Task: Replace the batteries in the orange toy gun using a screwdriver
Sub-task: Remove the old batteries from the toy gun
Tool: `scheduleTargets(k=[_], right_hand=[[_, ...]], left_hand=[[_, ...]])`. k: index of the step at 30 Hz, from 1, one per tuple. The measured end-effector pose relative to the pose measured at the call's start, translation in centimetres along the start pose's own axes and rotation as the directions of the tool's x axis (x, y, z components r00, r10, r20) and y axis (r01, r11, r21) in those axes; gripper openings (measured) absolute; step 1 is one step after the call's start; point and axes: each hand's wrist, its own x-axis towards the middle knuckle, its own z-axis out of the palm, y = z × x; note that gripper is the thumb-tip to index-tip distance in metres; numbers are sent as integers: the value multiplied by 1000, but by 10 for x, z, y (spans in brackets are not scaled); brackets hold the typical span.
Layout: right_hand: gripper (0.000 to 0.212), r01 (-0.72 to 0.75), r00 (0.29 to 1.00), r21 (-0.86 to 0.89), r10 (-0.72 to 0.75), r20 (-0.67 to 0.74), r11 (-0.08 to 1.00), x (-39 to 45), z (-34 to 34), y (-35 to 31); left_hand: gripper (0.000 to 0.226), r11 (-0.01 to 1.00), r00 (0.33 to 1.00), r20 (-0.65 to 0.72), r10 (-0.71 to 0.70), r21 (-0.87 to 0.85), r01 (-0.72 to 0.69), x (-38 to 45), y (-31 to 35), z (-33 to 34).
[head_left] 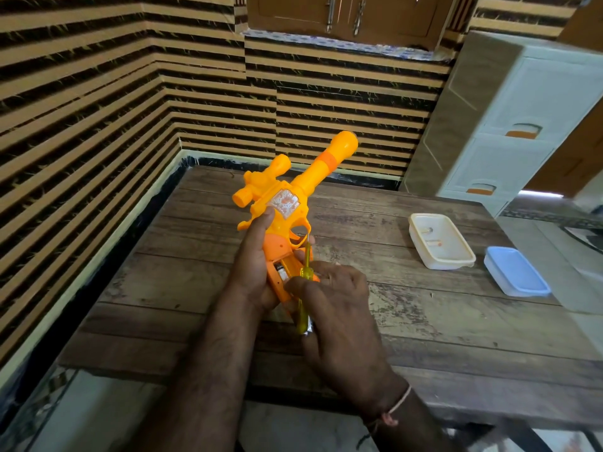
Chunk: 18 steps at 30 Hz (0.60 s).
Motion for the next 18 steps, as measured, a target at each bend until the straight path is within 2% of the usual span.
scheduleTargets(k=[3,5,7,9,12,18], right_hand=[[43,-21,998,61,25,-64,998,1,-7,0],[39,-117,976,259,159,-147,959,3,-12,-2],[27,-171,916,549,338,-218,818,8,-18,-6],[22,-178,859,756,475,-193,630,15,-25,-7],[21,-209,828,828,544,-133,520,17,-27,-4],[35,-267,846,800,528,-72,537,13,-19,1]], left_hand=[[54,1000,1000,-11,10,2,-10,1,0,0],[60,1000,1000,4,0,-8,0,1,0,0],[67,1000,1000,19,3,-14,-2,2,-1,0],[78,1000,1000,21,8,2,-8,4,-3,-1],[71,999,999,31,11,33,-12,4,-5,0],[68,995,995,88,-35,93,27,4,-7,-1]])
